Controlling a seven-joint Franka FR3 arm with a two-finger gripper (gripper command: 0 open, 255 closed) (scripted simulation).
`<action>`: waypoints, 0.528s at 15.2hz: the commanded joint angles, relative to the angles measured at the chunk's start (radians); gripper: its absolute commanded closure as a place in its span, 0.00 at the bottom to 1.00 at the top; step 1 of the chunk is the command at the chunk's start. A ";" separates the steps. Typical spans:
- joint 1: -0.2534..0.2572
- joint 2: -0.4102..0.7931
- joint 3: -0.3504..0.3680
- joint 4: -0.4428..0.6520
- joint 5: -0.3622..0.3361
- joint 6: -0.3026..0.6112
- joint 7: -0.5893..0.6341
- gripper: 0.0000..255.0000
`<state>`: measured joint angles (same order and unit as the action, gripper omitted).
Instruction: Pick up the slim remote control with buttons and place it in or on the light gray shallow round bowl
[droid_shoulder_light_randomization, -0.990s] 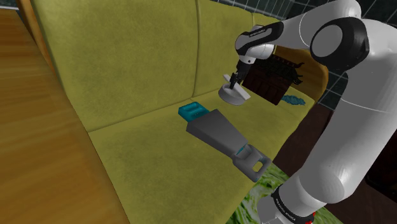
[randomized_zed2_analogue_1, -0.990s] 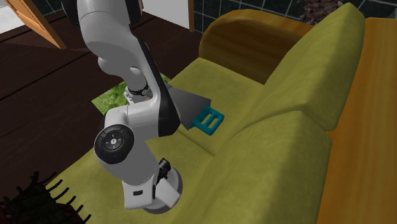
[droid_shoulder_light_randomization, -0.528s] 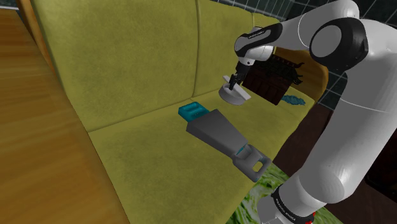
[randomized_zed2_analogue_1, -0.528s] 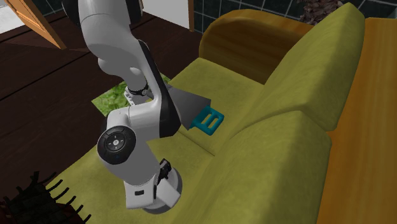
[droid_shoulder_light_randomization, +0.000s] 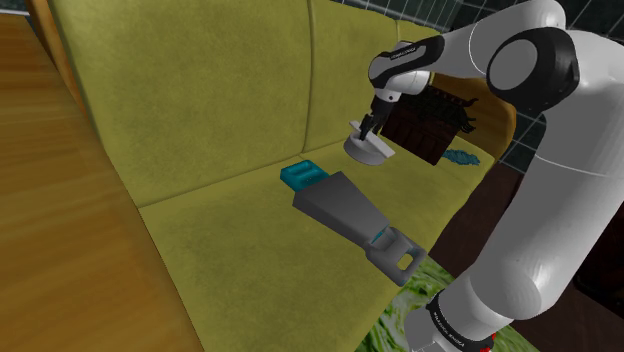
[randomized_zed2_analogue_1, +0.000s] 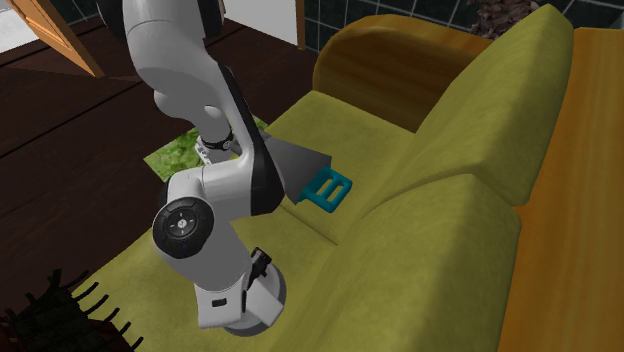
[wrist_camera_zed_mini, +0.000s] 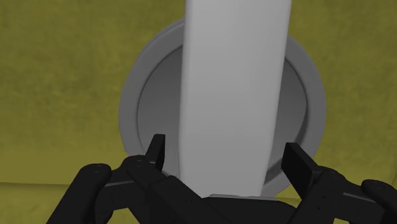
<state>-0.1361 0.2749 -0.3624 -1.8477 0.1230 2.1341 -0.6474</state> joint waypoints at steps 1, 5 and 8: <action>0.003 -0.023 -0.003 0.022 -0.011 -0.044 0.008 0.00; 0.005 -0.045 -0.007 0.055 -0.022 -0.097 0.015 0.00; 0.005 -0.045 -0.007 0.055 -0.022 -0.097 0.015 0.00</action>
<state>-0.1310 0.2300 -0.3690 -1.7939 0.1011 2.0389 -0.6327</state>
